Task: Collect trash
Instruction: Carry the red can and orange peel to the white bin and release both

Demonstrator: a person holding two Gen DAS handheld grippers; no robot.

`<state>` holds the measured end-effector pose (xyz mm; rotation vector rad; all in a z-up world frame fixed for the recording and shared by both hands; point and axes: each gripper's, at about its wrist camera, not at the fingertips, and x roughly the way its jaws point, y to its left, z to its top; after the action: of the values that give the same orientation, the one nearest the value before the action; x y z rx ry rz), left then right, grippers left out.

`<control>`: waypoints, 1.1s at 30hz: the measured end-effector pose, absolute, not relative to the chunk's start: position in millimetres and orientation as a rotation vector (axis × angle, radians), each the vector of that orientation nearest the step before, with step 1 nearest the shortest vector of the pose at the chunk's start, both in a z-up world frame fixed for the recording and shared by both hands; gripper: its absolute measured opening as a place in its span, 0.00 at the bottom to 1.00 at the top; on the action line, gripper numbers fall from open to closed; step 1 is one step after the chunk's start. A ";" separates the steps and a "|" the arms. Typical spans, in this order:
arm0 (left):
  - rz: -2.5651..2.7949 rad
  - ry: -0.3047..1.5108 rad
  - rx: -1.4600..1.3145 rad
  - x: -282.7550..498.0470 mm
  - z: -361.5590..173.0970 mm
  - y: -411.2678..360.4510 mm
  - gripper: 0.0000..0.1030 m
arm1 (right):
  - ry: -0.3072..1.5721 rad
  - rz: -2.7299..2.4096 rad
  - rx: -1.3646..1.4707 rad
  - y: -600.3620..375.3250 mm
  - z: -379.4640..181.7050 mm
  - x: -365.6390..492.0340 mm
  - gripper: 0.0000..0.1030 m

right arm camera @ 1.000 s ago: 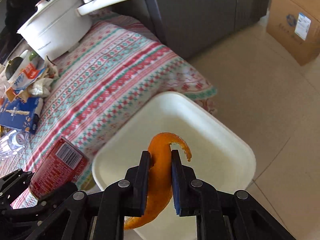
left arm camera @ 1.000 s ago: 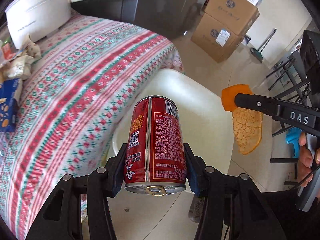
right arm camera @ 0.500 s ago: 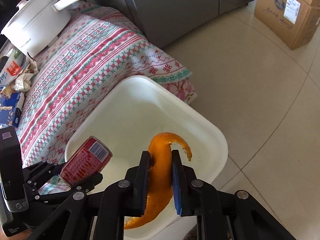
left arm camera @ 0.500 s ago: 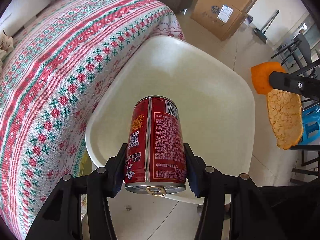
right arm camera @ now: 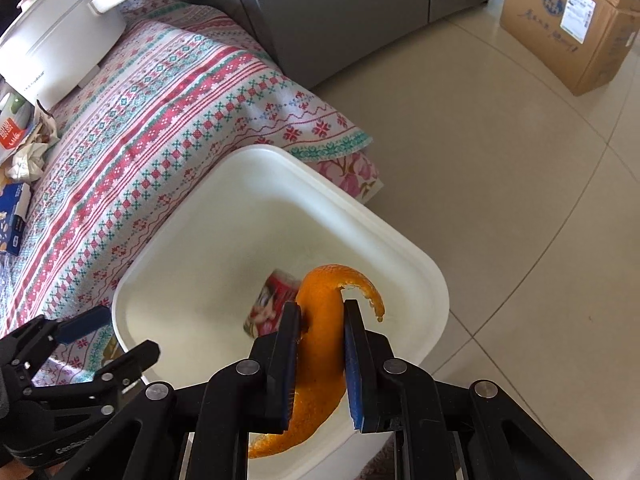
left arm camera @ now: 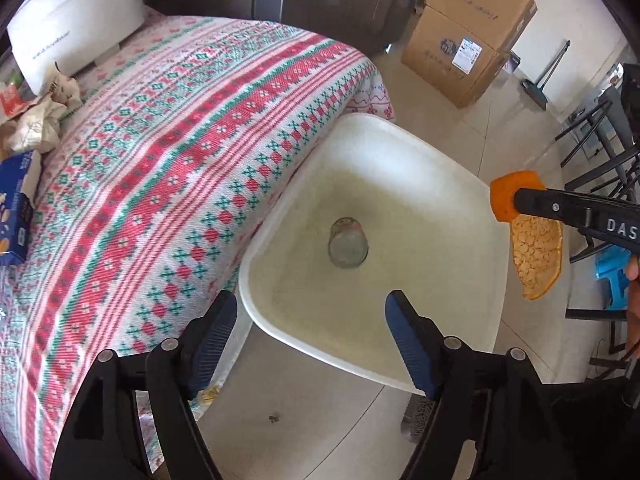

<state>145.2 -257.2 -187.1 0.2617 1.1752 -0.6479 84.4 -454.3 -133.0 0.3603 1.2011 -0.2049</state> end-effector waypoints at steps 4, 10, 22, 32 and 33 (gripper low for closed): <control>-0.624 1.148 0.261 145.2 -170.9 -240.8 0.84 | 1.227 -0.225 0.337 -452.1 -139.6 86.7 0.18; -0.587 1.124 0.252 145.2 -157.2 -209.2 0.87 | 1.241 -0.265 0.319 -452.4 -144.2 91.0 0.19; -0.523 1.065 0.200 141.2 -123.1 -146.5 0.93 | 1.215 -0.221 0.380 -431.1 -132.6 100.5 0.69; -0.390 1.046 0.151 152.1 -110.6 -79.8 0.96 | 1.186 -0.124 0.380 -385.6 -116.8 119.7 0.76; -0.374 1.044 0.141 152.9 -108.7 -71.4 0.96 | 1.183 -0.118 0.376 -381.1 -115.7 121.9 0.76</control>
<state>152.9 -71.4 -108.7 0.1406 1.0438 -0.3738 121.9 -381.1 -115.7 0.3756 1.1828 -0.1183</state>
